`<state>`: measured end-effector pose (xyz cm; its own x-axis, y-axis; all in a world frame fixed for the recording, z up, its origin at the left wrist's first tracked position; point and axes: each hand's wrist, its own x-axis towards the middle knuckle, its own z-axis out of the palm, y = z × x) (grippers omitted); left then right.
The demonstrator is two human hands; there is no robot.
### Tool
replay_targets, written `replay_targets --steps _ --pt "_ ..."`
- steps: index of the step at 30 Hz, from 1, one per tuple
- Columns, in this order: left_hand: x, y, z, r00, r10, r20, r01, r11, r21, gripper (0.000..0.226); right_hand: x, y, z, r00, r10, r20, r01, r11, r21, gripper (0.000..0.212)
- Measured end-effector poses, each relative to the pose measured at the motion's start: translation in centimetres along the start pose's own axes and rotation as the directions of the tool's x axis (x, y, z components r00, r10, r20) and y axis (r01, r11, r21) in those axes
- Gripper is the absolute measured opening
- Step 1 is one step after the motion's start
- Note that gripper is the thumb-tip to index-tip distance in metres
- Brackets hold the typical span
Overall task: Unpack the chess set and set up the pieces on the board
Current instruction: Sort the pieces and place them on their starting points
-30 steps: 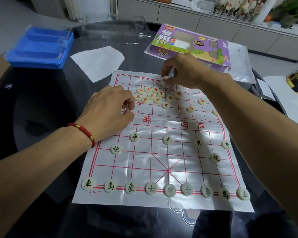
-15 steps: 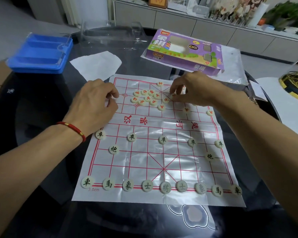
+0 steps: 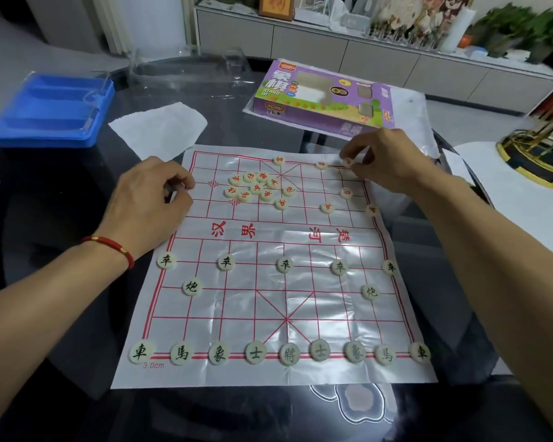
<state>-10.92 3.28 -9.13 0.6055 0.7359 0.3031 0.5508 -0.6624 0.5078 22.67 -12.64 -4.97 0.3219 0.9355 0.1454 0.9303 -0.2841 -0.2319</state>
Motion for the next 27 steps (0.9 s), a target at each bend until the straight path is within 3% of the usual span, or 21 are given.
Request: replay_targets --steps 7,11,27 --pt "-0.05 -0.01 0.19 1.000 -0.027 0.004 0.027 1.000 -0.013 0.016 0.33 -0.23 0.72 0.997 -0.013 0.078 0.014 1.000 -0.012 0.044" --pt "-0.03 -0.02 0.22 1.000 -0.025 0.003 0.025 1.000 -0.016 0.016 0.29 0.10 0.42 1.000 0.013 0.020 -0.012 0.999 -0.030 0.037" --pt "-0.05 0.12 0.24 1.000 -0.017 -0.007 0.017 1.000 -0.009 0.014 0.14 -0.06 1.09 0.997 -0.006 0.071 0.009 0.999 -0.044 0.031"
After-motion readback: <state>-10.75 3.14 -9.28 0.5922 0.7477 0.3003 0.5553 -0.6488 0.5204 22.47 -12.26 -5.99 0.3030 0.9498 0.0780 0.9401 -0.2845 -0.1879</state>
